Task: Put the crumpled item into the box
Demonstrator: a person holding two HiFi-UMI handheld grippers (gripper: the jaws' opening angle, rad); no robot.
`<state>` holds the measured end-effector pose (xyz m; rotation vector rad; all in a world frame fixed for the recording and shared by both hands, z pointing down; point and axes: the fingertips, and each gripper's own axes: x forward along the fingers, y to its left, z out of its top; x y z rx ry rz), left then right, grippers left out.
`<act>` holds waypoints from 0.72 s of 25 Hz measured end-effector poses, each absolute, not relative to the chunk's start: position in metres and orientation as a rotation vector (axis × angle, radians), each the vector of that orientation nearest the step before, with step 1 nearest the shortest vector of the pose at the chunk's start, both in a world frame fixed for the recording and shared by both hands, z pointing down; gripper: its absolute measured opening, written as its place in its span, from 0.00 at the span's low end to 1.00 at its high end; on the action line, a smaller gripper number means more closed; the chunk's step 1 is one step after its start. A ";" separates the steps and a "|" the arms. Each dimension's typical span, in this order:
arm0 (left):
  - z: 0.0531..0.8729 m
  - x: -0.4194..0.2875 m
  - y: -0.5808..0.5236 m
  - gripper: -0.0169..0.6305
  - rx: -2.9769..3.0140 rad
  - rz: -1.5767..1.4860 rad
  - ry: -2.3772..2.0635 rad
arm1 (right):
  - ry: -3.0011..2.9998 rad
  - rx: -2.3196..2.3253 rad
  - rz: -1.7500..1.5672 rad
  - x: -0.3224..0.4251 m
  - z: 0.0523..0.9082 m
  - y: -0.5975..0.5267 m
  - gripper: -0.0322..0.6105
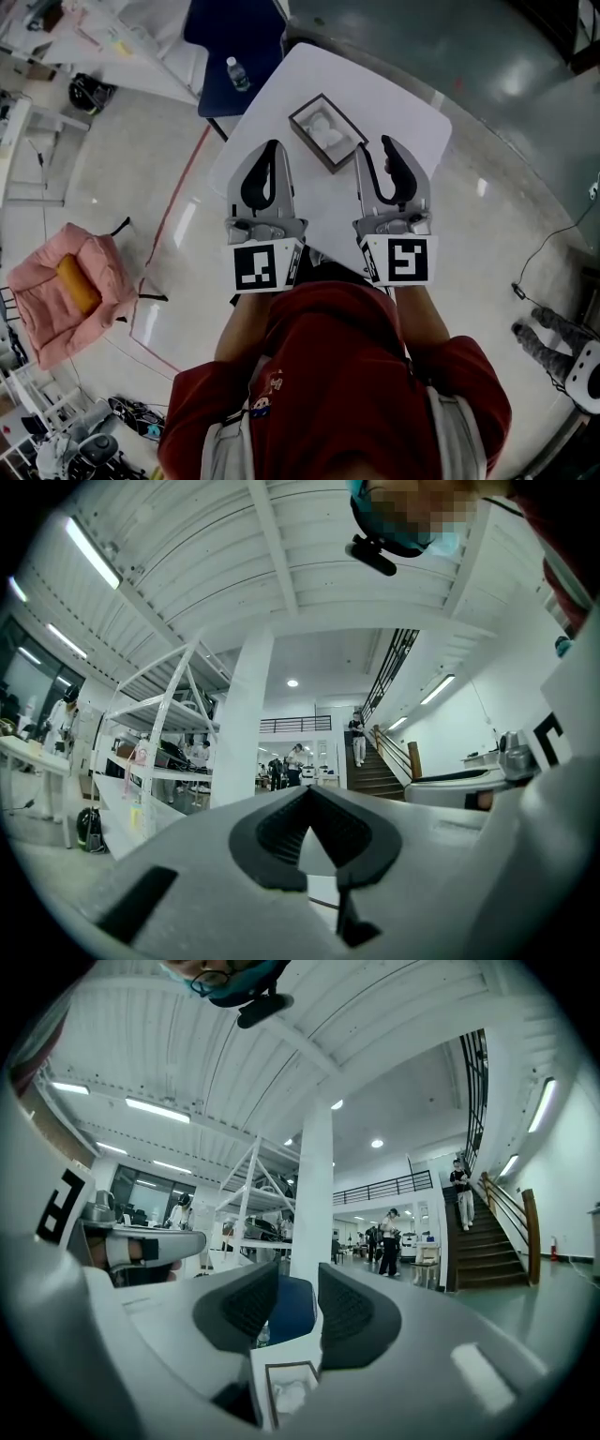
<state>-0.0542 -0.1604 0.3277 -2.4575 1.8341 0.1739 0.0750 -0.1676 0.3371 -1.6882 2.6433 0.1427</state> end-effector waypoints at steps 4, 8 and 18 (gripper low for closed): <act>0.336 -0.049 -0.157 0.03 -2.466 0.184 1.824 | 2.658 -1.679 0.139 0.075 0.347 -0.164 0.25; 0.342 -0.047 -0.155 0.03 -2.464 0.190 1.819 | 2.657 -1.672 0.140 0.076 0.354 -0.163 0.23; 0.340 -0.057 -0.156 0.03 -2.438 0.183 1.845 | 2.693 -1.625 0.142 0.067 0.357 -0.164 0.14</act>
